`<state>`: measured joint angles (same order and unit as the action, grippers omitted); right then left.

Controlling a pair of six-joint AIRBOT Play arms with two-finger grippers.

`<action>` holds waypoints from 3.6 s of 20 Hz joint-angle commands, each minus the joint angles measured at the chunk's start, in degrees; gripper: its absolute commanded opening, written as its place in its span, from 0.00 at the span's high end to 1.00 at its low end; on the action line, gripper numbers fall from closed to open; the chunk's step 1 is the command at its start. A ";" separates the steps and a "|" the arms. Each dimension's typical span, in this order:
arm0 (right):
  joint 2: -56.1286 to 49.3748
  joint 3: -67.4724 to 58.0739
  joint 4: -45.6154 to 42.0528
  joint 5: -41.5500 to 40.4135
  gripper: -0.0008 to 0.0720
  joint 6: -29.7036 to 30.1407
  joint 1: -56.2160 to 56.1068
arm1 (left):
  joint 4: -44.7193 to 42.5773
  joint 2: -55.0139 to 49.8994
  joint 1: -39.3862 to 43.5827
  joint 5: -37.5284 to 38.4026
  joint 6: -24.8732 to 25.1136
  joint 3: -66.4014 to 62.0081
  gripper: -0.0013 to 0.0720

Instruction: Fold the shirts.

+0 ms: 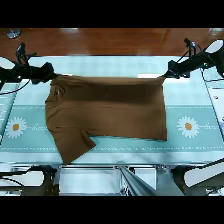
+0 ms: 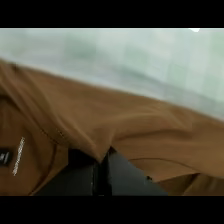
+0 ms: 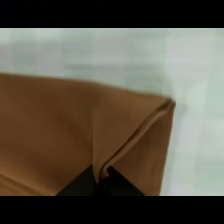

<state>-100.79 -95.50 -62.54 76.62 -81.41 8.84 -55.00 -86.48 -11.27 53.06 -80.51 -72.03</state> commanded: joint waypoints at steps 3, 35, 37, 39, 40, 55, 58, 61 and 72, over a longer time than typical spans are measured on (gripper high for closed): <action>-0.35 1.51 -4.39 6.56 0.95 -0.92 -0.94 | -2.43 -0.31 -4.42 10.58 6.38 3.76 0.95; 52.68 72.19 11.65 -13.81 0.12 4.61 14.51 | 7.32 25.99 -27.74 19.50 14.10 46.99 0.03; 52.68 72.17 11.93 -14.12 0.12 4.59 14.51 | 7.04 25.94 -25.51 17.64 14.08 49.18 0.03; 52.68 72.17 12.63 -14.10 0.13 4.59 14.51 | 6.38 25.94 -23.65 15.45 14.08 51.19 0.03; 52.68 72.17 12.76 -14.14 0.14 4.55 14.51 | 6.43 25.94 -22.77 14.69 14.08 51.84 0.03; 52.61 71.12 -4.15 1.44 0.13 -2.64 14.51 | 9.64 28.79 -16.79 14.45 17.46 50.77 0.95; 52.61 73.85 -0.66 -0.70 0.13 -2.45 14.49 | 9.66 28.79 -16.81 14.43 17.46 50.77 0.95; 50.01 74.07 0.37 -2.60 0.13 -2.64 14.49 | 9.64 28.55 -16.81 14.45 17.44 50.80 0.95; 37.27 73.72 19.32 -13.35 0.63 8.74 14.49 | 9.64 28.55 -16.81 13.62 17.42 50.77 0.95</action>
<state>-61.47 -21.63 -48.12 63.96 -75.94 23.38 -45.36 -57.89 -28.10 67.05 -63.09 -21.23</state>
